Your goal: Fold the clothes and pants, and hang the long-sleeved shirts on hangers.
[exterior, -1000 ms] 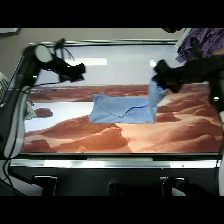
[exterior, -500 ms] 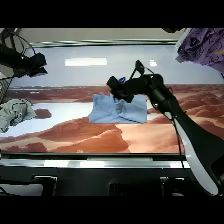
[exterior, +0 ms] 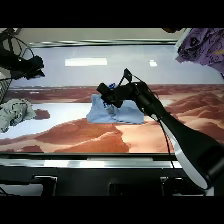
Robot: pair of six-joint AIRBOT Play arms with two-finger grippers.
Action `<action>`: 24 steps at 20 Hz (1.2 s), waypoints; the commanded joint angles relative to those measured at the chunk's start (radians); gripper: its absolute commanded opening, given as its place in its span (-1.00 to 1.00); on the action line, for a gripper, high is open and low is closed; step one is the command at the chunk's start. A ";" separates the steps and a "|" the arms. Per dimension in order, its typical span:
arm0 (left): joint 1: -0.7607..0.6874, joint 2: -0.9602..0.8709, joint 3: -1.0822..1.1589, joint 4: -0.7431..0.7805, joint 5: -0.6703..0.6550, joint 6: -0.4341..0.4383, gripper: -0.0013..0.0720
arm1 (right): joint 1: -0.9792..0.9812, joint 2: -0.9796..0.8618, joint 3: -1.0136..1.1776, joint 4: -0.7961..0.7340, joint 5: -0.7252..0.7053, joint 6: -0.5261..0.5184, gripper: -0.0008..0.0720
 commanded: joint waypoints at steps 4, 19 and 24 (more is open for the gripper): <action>0.001 -0.001 -0.002 0.001 -0.002 0.002 -0.90 | 0.005 -0.059 0.001 0.063 0.088 -0.052 -0.07; 0.002 -0.008 -0.001 0.001 -0.002 0.002 -0.90 | -0.729 0.134 -0.049 0.238 -0.494 -0.735 0.56; 0.001 -0.008 -0.002 0.001 -0.002 0.002 -0.90 | -0.912 -0.006 -0.227 0.488 -0.553 -1.007 0.50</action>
